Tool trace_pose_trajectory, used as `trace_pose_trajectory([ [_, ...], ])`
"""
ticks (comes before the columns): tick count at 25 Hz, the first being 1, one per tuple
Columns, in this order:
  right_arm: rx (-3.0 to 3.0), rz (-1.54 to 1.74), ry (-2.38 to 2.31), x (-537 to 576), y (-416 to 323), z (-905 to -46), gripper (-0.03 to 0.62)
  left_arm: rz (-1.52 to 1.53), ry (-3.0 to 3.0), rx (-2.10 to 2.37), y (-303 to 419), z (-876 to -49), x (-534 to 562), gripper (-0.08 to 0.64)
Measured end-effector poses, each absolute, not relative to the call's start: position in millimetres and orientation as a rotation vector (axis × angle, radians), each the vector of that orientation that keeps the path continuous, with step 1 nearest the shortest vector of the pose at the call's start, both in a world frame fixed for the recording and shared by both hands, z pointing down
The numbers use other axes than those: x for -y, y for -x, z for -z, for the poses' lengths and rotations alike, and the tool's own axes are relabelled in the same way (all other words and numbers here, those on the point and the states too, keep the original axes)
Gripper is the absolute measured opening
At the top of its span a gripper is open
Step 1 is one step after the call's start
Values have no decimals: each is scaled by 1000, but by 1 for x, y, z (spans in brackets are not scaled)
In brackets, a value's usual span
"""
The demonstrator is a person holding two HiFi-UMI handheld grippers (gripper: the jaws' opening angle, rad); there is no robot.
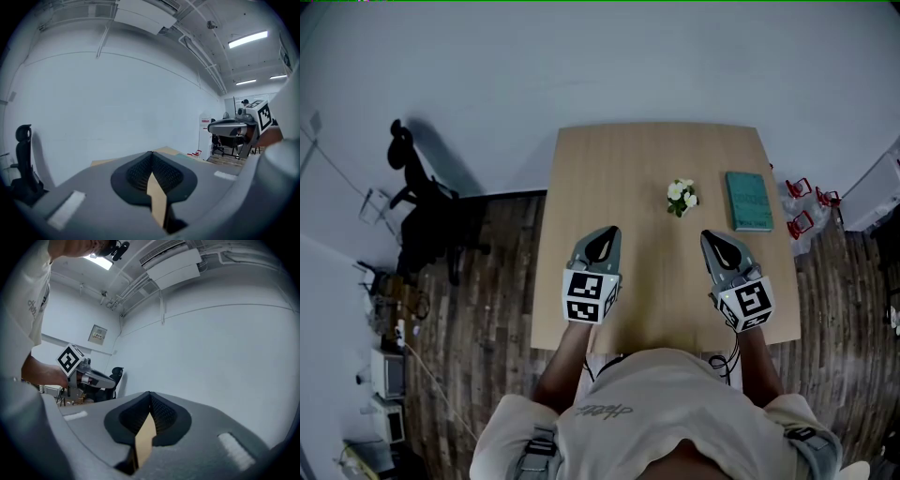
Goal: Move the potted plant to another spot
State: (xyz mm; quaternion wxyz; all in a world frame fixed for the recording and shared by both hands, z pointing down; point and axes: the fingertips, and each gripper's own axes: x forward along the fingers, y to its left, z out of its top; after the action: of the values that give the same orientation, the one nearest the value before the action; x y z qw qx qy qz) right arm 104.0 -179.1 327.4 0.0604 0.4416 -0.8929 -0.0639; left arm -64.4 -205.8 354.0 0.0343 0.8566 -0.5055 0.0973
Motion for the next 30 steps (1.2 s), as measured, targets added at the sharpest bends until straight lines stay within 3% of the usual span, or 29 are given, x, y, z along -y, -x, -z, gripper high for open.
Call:
trace_pose_trajectory([
  [30,2672,74,-1390,191,-123,-353,2,-308,-2587,1449,62,-389,219,15],
])
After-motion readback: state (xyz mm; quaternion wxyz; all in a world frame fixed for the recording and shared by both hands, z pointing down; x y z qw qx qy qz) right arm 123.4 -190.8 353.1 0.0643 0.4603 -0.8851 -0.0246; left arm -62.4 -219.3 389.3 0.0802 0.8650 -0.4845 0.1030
